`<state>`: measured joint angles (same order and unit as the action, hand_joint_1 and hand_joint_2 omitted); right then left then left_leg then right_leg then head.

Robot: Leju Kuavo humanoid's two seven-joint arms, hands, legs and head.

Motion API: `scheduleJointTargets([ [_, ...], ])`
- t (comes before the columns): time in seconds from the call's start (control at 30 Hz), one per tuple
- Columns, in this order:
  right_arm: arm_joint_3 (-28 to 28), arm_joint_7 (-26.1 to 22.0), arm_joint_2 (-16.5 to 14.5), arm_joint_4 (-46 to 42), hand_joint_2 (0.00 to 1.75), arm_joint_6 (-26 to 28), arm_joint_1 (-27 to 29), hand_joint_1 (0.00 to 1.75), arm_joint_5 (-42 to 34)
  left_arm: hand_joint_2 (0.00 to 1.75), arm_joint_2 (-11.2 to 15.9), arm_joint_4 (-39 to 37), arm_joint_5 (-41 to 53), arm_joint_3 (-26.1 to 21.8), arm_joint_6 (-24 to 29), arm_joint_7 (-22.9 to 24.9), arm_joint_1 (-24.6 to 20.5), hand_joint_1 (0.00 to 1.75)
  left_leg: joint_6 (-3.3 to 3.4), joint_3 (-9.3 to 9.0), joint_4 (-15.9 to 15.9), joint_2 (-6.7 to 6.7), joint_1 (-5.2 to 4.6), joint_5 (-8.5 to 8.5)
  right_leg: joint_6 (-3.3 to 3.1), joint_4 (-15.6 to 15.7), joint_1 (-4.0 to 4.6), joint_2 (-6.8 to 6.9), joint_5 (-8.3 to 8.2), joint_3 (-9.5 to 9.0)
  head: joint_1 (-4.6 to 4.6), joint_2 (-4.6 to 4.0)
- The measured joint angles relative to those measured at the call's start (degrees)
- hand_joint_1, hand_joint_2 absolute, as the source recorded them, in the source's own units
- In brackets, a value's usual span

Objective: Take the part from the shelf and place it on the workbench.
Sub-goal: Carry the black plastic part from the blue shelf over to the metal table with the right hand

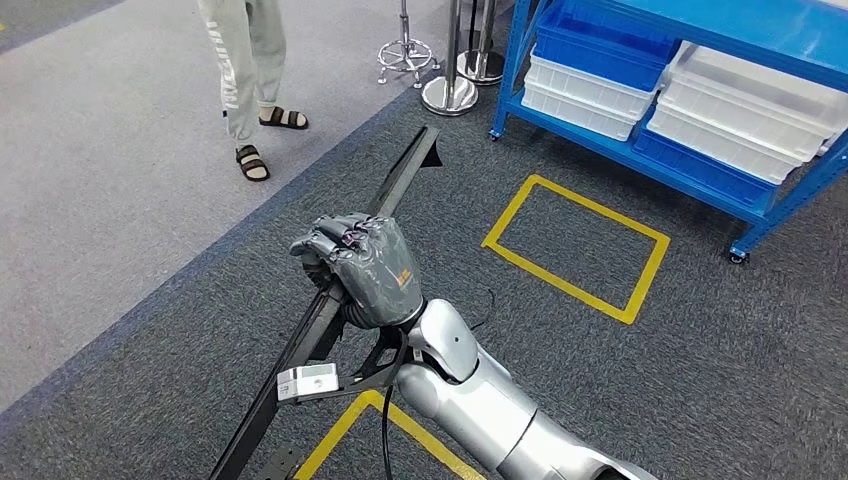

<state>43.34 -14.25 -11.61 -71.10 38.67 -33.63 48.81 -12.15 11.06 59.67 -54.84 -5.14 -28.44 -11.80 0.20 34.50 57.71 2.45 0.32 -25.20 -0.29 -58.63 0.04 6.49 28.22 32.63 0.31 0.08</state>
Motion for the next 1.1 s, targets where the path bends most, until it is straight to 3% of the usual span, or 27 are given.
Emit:
scheduleJointTargets([
  [0.07, 0.0, 0.0, 0.0, -0.3, 1.75, 0.0, 0.0, 1.75, 0.1, 1.75, 0.0, 0.0, 0.0, 0.0, 0.0, 0.0, 0.1, 0.0, 0.74, -0.17, -0.5, -1.23, 0.3, 0.36, 0.52, -1.9, -0.25, -2.11, 1.64, 0.54, 0.01, 0.0],
  [0.13, 0.0, 0.0, 0.2, -0.5, 1.75, 0.1, 0.2, 1.75, 0.1, 1.75, 0.0, 0.0, 0.0, 0.0, 0.0, 0.0, 0.1, 0.0, 1.28, -0.19, -0.6, -2.43, 0.43, 0.57, 0.71, -8.3, -0.54, -5.21, 5.22, 3.41, 0.02, 0.0],
  [0.2, 0.0, 0.0, 0.6, -0.5, 1.75, 0.1, 0.6, 1.75, 0.1, 1.75, 0.0, 0.0, 0.0, 0.0, 0.1, 0.0, 0.1, 0.0, 1.48, -0.13, -0.5, -3.83, 0.39, 0.59, 0.8, -15.4, -0.63, -6.25, 7.76, 7.0, 0.02, 0.0],
  [0.23, 0.0, 0.0, 0.7, -0.5, 1.75, 0.1, 0.8, 1.75, 0.1, 1.75, 0.0, 0.0, 0.0, 0.0, 0.1, 0.1, 0.2, 0.0, 1.46, -0.13, -0.4, -4.64, 0.38, 0.58, 0.82, -16.6, -0.65, -6.39, 7.43, 7.81, 0.02, 0.0],
  [0.27, 0.0, 0.0, 0.9, -0.5, 1.75, 0.1, 0.9, 1.75, 0.1, 1.75, 0.0, 0.0, 0.0, 0.0, 0.2, 0.1, 0.3, 0.0, 1.41, -0.13, -0.3, -5.46, 0.37, 0.54, 0.8, -15.5, -0.7, -6.49, 5.99, 7.58, 0.02, 0.0],
  [0.3, 0.0, 0.0, 1.0, -0.6, 1.75, 0.1, 1.0, 1.75, 0.1, 1.75, 0.0, 0.0, 0.0, 0.1, 0.2, 0.1, 0.4, 0.0, 1.3, -0.12, -0.1, -6.28, 0.38, 0.45, 0.71, -12.4, -0.78, -6.89, 3.7, 6.37, 0.02, 0.0],
  [0.37, 0.0, 0.1, 1.0, -0.9, 1.75, 0.1, 1.1, 1.75, 0.2, 1.75, 0.0, 0.0, 0.1, 0.1, 0.2, 0.1, 0.4, 0.0, 0.9, 0.22, 0.6, -7.7, 0.37, 0.18, 0.44, -5.0, -1.12, -9.46, -0.08, 3.4, 0.02, 0.0],
  [0.43, 0.0, 0.1, 1.2, -1.1, 1.75, 0.2, 1.2, 1.75, 0.4, 1.75, -0.1, 0.0, 0.2, 0.1, 0.2, 0.0, 0.4, 0.0, 0.19, 0.96, 1.0, -8.95, 0.61, 0.15, 0.22, -1.8, -1.18, -11.78, -0.9, 2.23, 0.02, 0.0],
  [0.47, 0.0, 0.2, 1.2, -1.2, 1.75, 0.2, 1.4, 1.75, 0.5, 1.75, -0.1, 0.0, 0.2, 0.2, 0.2, 0.0, 0.4, 0.0, -0.27, 1.28, 1.0, -9.65, 0.78, 0.26, 0.06, -1.5, -1.09, -11.99, -0.75, 2.17, 0.02, 0.0],
  [0.5, 0.0, 0.2, 1.3, -1.3, 1.75, 0.2, 1.4, 1.75, 0.6, 1.75, -0.1, 0.0, 0.2, 0.2, 0.2, -0.1, 0.5, 0.0, -0.69, 1.48, 0.8, -10.23, 1.0, 0.4, -0.19, -1.4, -1.04, -11.32, -0.83, 2.1, 0.02, 0.0],
  [0.53, 0.0, 0.2, 1.2, -1.3, 1.75, 0.2, 1.5, 1.75, 0.8, 1.75, 0.0, 0.0, 0.2, 0.2, 0.1, -0.1, 0.6, 0.0, -1.05, 1.66, 1.0, -9.85, 1.01, 0.27, -0.52, -1.1, -1.06, -10.6, -0.94, 1.89, 0.01, 0.0],
  [0.57, 0.0, 0.2, 1.1, -1.5, 1.75, 0.2, 1.5, 1.75, 0.9, 1.75, 0.0, 0.0, 0.2, 0.2, 0.1, -0.2, 0.7, 0.0, -1.34, 2.15, 2.0, -8.64, 0.91, -0.36, -0.87, -0.7, -1.2, -9.79, -1.06, 1.64, -0.02, 0.0],
  [0.6, 0.0, 0.2, 1.1, -1.6, 1.75, 0.2, 1.5, 1.75, 1.0, 1.75, 0.0, 0.0, 0.2, 0.2, 0.1, -0.3, 0.6, 0.0, -1.58, 3.13, 4.1, -6.92, 0.8, -1.53, -1.17, -0.4, -1.28, -8.91, -1.13, 1.4, -0.05, 0.0],
  [0.67, 0.0, 0.2, 1.1, -1.7, 1.75, 0.2, 1.6, 1.75, 1.1, 1.75, -0.1, 0.0, 0.2, 0.2, 0.0, -0.4, 0.5, 0.0, -2.02, 6.65, 11.5, -3.66, 0.79, -5.07, -1.61, -0.3, -1.03, -7.01, -1.0, 1.16, -0.09, 0.0],
  [0.73, 0.0, 0.2, 1.1, -1.7, 1.75, 0.2, 1.8, 1.75, 1.1, 1.75, -0.1, 0.0, 0.1, 0.2, 0.0, -0.5, 0.5, 0.0, -2.28, 9.35, 17.0, -2.77, 0.94, -6.72, -1.8, -0.3, -0.81, -5.2, -0.82, 1.1, -0.09, 0.0],
  [0.77, 0.0, 0.3, 1.2, -1.7, 1.75, 0.2, 1.8, 1.75, 1.2, 1.75, -0.2, 0.0, 0.1, 0.2, 0.0, -0.5, 0.6, 0.0, -2.29, 9.09, 16.6, -2.63, 0.98, -5.95, -1.8, -0.3, -0.76, -4.46, -0.73, 1.03, -0.09, 0.01],
  [0.8, 0.0, 0.3, 1.2, -1.7, 1.75, 0.2, 1.9, 1.75, 1.2, 1.75, -0.2, 0.0, 0.1, 0.2, 0.0, -0.5, 0.7, 0.0, -2.18, 7.48, 13.6, -2.36, 0.96, -4.2, -1.73, -0.3, -0.73, -3.77, -0.62, 0.89, -0.09, 0.01],
  [0.87, 0.0, 0.3, 1.1, -1.8, 1.75, 0.2, 1.8, 1.75, 1.2, 1.75, -0.1, 0.0, 0.0, 0.2, 0.0, -0.5, 0.7, 0.0, -1.56, 2.73, 5.2, -0.48, 0.55, -0.75, -1.45, -0.3, -0.55, -2.6, -0.32, 0.47, -0.09, 0.0],
  [0.93, 0.0, 0.3, 1.1, -1.9, 1.75, 0.2, 1.8, 1.75, 1.2, 1.75, -0.1, 0.0, 0.0, 0.3, 0.0, -0.6, 0.6, 0.0, -0.73, 0.29, 0.5, 0.91, -0.05, 0.39, -1.0, -0.3, -0.34, -1.67, -0.08, 0.21, -0.08, 0.0],
  [1.03, 0.0, 0.3, 1.1, -2.0, 1.75, 0.2, 1.8, 1.75, 1.2, 1.75, -0.1, 0.0, 0.0, 0.3, 0.0, -0.6, 0.7, 0.0, 0.24, 0.2, -0.3, -0.4, -0.13, 0.57, -0.11, -0.1, -0.28, -0.7, 0.21, -0.2, -0.08, 0.0],
  [1.1, 0.0, 0.3, 1.1, -2.2, 1.75, 0.2, 1.7, 1.75, 1.2, 1.75, -0.2, 0.0, 0.0, 0.3, 0.0, -0.7, 0.7, 0.0, 0.94, -0.17, -1.0, -1.51, 0.25, 1.05, 0.33, -2.5, -0.39, -2.65, 2.11, 0.57, -0.07, 0.0],
])
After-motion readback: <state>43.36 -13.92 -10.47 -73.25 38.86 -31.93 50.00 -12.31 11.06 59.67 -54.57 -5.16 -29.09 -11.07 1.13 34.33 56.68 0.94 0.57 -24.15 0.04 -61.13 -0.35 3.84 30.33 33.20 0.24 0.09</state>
